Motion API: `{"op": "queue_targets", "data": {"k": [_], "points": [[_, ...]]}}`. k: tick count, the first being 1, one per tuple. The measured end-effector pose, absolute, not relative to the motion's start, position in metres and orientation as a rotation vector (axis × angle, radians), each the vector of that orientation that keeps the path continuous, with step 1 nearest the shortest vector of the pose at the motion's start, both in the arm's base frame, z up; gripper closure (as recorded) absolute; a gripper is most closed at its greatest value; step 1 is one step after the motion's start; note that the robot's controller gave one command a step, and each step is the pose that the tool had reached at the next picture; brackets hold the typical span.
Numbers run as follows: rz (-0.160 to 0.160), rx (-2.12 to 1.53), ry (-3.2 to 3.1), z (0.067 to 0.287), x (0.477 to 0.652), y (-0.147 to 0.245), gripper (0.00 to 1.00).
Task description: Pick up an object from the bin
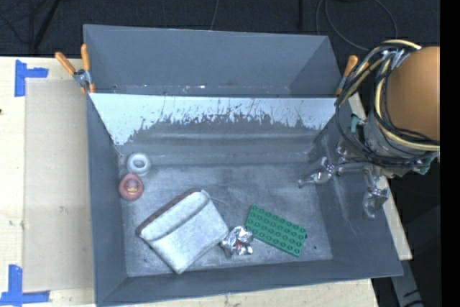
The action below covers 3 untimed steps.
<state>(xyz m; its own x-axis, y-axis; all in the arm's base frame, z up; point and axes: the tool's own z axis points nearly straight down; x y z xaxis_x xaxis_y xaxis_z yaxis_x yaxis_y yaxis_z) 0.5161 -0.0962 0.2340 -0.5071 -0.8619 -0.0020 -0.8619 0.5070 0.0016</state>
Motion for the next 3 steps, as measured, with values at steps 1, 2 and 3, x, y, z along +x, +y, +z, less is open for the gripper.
{"op": "queue_targets", "data": {"k": [1,2,3], "points": [[0.013,-1.568,2.732,0.1265,0.4707,-0.1211,0.0],[0.005,-1.572,2.721,0.1308,0.4735,-0.1199,1.0],[0.005,-1.575,2.72,0.1308,0.4736,-0.1197,0.0]]}}
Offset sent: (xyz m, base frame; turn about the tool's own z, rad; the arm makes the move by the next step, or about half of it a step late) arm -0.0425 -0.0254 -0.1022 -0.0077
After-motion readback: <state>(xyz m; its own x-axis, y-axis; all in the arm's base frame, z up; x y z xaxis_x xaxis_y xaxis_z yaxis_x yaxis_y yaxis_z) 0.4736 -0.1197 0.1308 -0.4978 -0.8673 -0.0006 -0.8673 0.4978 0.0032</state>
